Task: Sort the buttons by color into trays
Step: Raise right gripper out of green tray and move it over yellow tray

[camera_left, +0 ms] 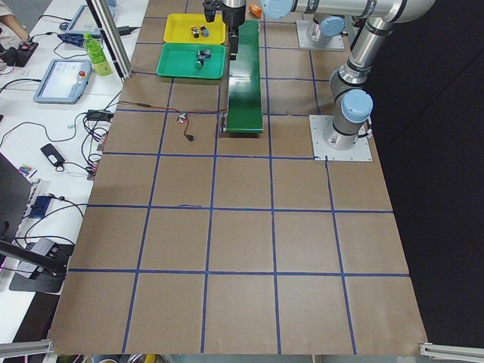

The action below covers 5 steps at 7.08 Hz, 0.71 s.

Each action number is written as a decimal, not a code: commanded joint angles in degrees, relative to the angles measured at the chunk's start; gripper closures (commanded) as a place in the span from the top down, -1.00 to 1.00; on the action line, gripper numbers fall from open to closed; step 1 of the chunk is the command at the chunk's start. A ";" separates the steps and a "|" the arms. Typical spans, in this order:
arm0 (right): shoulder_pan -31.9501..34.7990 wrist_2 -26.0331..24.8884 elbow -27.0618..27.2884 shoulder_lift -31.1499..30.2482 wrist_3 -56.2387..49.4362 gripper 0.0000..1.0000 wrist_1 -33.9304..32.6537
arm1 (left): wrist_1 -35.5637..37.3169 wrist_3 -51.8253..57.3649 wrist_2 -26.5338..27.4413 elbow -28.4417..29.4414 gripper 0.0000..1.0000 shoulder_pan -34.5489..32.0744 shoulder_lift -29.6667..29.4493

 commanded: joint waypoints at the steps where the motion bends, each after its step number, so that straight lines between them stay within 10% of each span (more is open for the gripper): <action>1: -0.37 0.69 1.32 -1.08 0.78 1.00 0.38 | 0.00 -0.02 0.01 0.03 1.00 0.00 -0.03; 5: -0.55 -0.20 1.32 -0.99 0.60 1.00 0.38 | -0.09 0.16 0.10 0.12 1.00 0.00 0.41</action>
